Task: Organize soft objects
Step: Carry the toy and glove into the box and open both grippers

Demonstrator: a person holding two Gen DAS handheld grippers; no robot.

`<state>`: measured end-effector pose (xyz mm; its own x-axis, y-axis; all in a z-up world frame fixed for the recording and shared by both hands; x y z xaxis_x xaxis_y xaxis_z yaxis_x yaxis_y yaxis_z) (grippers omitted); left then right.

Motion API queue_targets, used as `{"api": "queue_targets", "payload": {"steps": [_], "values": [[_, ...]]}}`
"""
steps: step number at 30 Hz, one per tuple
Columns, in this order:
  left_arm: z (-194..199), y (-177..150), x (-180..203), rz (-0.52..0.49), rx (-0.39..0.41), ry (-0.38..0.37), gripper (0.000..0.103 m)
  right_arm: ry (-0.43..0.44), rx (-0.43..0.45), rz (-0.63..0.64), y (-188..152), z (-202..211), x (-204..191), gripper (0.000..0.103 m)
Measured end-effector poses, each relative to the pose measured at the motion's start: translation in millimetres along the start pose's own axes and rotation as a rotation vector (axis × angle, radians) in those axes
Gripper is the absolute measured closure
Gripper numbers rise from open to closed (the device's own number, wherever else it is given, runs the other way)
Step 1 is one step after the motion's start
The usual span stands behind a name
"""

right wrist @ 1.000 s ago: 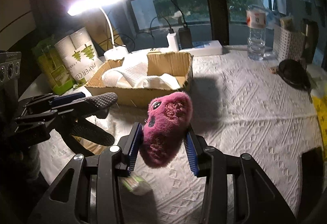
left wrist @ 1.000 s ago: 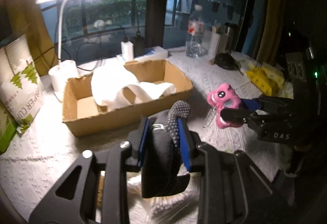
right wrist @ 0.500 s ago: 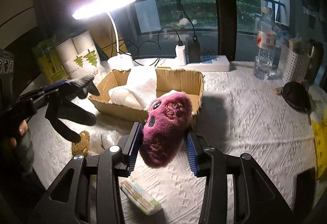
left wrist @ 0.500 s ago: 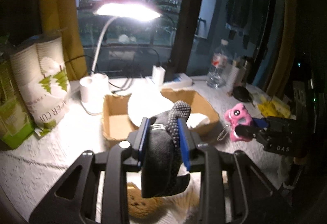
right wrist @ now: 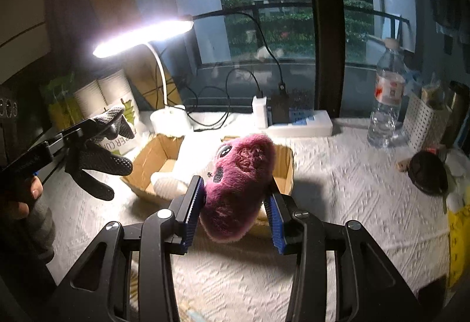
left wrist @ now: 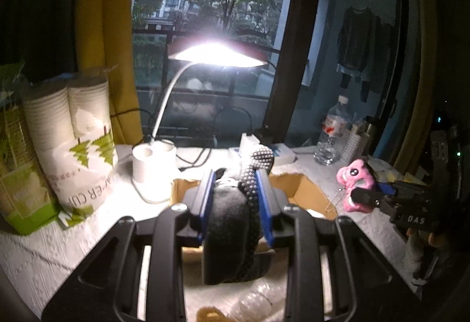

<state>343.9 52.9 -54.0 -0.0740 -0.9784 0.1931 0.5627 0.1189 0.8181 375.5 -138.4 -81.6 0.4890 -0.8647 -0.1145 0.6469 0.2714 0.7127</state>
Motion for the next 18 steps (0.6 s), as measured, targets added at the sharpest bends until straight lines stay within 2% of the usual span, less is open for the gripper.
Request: {"api": "queue_targets", "payload": {"steps": [7,14,18], "values": [[-28.5,5.7,-10.2,-0.003,-0.021,0.045,0.074,-0.013,0.044,-0.016,18.4,-12.1,11.1,0.060],[-68.0,-6.8,-13.6,-0.011,-0.084,0.062,0.073,-0.011,-0.002,-0.045,18.0,-45.2,23.3,0.059],[-96.7,-23.6,-14.6,-0.005,-0.158,0.050,0.072,-0.012,-0.040,-0.064,10.0,-65.2,29.5,0.059]]}}
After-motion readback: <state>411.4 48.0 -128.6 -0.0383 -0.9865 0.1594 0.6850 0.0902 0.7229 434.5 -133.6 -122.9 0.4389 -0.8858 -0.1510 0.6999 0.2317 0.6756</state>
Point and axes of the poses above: each gripper's, at about its wrist camera, not at the fingertips, and z roughly against the way its jaws point, x to its right, y to its top, the point moved 10 cm from there along -z, roughly the way its jaws point, and after that the axes turned 9 degrees about -x, right-handed, at the moved point
